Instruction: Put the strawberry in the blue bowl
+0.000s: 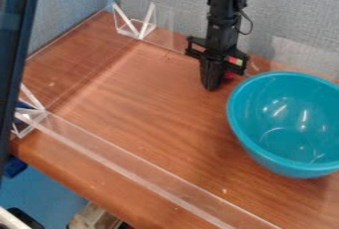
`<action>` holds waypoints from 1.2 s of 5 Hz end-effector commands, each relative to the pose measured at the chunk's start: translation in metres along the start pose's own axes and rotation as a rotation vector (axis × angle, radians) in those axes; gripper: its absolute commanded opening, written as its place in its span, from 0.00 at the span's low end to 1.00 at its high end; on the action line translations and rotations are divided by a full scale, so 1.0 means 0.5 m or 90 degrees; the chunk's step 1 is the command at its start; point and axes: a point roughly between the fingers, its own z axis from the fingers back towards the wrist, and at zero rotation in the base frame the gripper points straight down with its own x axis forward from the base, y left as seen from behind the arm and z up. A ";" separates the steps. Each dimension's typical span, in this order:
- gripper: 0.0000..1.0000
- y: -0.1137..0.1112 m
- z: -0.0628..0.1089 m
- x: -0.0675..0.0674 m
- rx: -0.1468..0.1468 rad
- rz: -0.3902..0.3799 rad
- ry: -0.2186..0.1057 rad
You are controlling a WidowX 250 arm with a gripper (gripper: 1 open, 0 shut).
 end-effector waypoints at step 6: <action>0.00 -0.004 0.076 0.043 0.017 -0.030 -0.086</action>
